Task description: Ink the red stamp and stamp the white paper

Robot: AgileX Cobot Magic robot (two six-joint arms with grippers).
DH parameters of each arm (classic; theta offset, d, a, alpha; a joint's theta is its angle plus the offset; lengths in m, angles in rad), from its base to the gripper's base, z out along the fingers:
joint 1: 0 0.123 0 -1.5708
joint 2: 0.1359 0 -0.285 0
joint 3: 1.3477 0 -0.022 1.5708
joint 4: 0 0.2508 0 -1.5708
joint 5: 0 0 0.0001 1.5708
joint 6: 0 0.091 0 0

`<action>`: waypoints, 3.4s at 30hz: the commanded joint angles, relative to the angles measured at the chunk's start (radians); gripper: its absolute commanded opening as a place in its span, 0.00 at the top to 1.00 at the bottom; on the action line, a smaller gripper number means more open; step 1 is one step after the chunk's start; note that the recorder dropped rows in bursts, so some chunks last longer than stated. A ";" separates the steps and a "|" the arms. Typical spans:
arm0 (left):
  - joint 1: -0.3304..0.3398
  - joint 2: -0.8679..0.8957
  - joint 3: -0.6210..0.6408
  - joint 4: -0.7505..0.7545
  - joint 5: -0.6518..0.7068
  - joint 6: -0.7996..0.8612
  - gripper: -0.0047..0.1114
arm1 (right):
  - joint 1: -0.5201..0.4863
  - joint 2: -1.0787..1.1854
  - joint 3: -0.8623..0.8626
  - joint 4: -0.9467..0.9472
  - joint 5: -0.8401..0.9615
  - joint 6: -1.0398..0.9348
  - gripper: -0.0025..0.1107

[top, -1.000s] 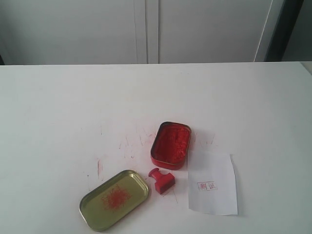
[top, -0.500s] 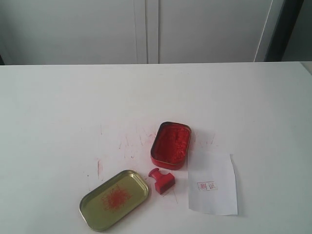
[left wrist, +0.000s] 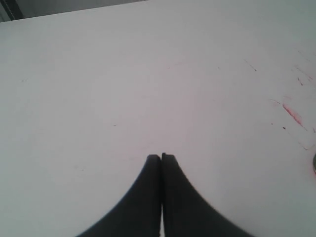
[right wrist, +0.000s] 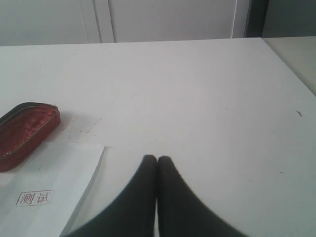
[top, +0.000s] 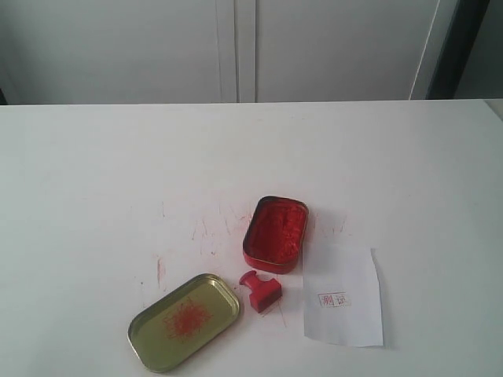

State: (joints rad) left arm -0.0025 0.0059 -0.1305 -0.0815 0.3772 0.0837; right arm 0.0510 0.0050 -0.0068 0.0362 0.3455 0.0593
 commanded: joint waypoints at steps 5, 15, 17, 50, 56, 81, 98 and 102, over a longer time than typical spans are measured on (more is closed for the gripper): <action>0.002 -0.006 0.118 0.015 -0.055 0.002 0.96 | 0.000 -0.005 0.007 -0.007 -0.002 0.001 0.98; 0.002 -0.006 0.130 0.024 -0.066 0.006 0.96 | 0.000 -0.005 0.007 -0.007 -0.002 0.001 0.98; 0.002 -0.006 0.130 0.024 -0.066 0.006 0.96 | 0.000 -0.005 0.007 -0.007 -0.002 0.001 0.98; 0.002 -0.006 0.130 0.022 -0.068 -0.084 0.96 | 0.000 -0.005 0.007 -0.007 -0.002 -0.021 0.98; 0.002 -0.006 0.130 0.022 -0.068 -0.084 0.96 | 0.000 -0.005 0.007 -0.007 -0.002 -0.021 0.98; 0.002 -0.006 0.130 0.022 -0.068 -0.084 0.96 | 0.000 -0.005 0.007 -0.007 -0.002 -0.021 0.98; 0.002 -0.006 0.130 0.022 -0.068 -0.084 0.96 | 0.000 -0.005 0.007 -0.007 -0.002 -0.021 0.98; 0.002 -0.006 0.130 0.022 -0.068 -0.084 0.96 | 0.000 -0.005 0.007 -0.007 -0.002 -0.021 0.98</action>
State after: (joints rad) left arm -0.0025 0.0043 -0.0065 -0.0549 0.3185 0.0091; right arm 0.0510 0.0050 -0.0068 0.0362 0.3455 0.0428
